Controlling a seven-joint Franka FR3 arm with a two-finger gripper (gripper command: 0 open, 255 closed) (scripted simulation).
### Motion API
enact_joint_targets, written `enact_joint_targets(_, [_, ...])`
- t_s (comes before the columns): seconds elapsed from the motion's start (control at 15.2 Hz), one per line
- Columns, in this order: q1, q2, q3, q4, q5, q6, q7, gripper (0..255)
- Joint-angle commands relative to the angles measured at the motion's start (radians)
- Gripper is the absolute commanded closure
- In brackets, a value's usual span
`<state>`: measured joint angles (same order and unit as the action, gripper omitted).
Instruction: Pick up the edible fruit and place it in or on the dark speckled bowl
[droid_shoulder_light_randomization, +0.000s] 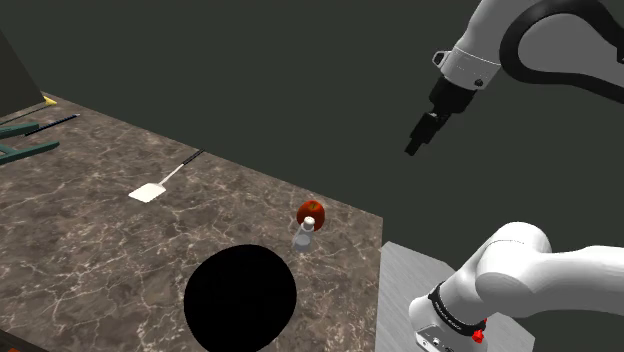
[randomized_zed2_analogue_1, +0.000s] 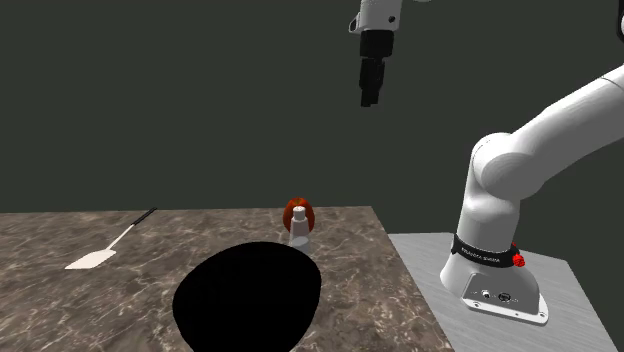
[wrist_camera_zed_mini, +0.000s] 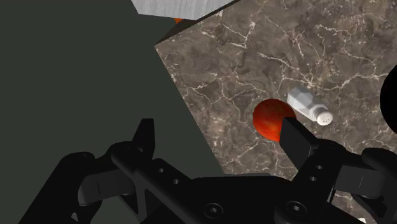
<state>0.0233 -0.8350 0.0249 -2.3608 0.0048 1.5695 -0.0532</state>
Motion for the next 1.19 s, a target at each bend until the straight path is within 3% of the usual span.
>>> enact_joint_targets(0.0, [0.0,0.0,0.0,0.0,0.0,0.0,0.0,0])
enact_joint_targets(0.59, [0.054,0.121,0.129,-0.134,0.074,0.299,0.1,0])
enact_joint_targets(1.12, [0.083,0.33,0.256,-0.159,0.099,0.574,0.198,0])
